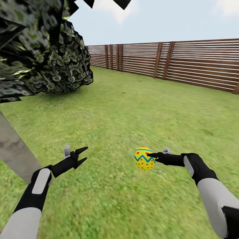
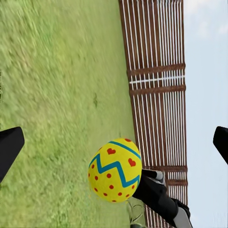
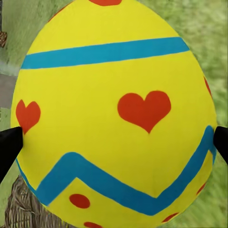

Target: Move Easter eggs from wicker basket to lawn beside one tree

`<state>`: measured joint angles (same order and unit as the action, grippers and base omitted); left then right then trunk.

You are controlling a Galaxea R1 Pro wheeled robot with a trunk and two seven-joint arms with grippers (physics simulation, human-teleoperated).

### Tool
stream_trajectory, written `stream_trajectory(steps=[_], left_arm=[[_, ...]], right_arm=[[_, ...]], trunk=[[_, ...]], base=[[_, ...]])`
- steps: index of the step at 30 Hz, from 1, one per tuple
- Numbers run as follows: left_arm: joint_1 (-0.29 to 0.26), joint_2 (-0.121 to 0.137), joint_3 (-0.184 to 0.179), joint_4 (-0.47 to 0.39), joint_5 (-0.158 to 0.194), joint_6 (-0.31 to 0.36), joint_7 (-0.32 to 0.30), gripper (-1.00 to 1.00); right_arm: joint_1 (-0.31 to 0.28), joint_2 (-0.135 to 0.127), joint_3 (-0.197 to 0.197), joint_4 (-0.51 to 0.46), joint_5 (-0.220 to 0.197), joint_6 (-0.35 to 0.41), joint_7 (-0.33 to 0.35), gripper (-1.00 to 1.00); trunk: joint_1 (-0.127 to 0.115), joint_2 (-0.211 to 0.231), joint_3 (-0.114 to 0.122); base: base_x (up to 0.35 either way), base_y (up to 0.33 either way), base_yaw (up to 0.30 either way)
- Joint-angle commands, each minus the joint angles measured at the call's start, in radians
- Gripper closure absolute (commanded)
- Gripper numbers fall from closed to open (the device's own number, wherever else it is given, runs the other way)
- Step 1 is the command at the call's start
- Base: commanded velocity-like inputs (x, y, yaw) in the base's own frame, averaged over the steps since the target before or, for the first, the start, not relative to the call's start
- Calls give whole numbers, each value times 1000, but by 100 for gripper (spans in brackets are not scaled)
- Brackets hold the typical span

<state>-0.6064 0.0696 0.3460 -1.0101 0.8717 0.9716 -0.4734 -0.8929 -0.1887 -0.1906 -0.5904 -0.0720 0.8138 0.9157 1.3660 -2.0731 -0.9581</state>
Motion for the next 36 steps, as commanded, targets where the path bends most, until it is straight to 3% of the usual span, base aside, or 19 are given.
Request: stream_trajectory(steps=[1, 14, 23, 25, 30, 36], left_arm=[[-1, -1, 2, 1, -4, 6, -5, -100], [-1, -6, 3, 0, -3, 6, -10, -100], [-1, -8, 2, 0, -3, 6, -9, -100], [-1, -8, 2, 0, -3, 6, -10, -100], [-1, -8, 2, -1, -3, 6, -11, -100], [-1, -8, 4, 0, -3, 6, -10, -100]], right_arm=[[0, 0, -1, 0, -8, 8, -1, 100], [0, 0, -1, 3, -8, 8, -1, 100], [0, 0, -1, 3, -8, 8, -8, 100], [0, 1, -1, 3, -9, -1, -54, 100], [-1, 44, -1, 3, -8, -54, -167, 100], [0, 51, -1, 3, -7, -68, -195, 100]], trunk=[[0, 0, -1], [0, 0, -1], [0, 0, -1], [0, 0, -1], [0, 0, -1], [0, 0, -1]], base=[[281, -74, 271], [24, -13, 290], [0, -299, 291], [0, -339, 287], [0, -339, 269], [0, -339, 230]])
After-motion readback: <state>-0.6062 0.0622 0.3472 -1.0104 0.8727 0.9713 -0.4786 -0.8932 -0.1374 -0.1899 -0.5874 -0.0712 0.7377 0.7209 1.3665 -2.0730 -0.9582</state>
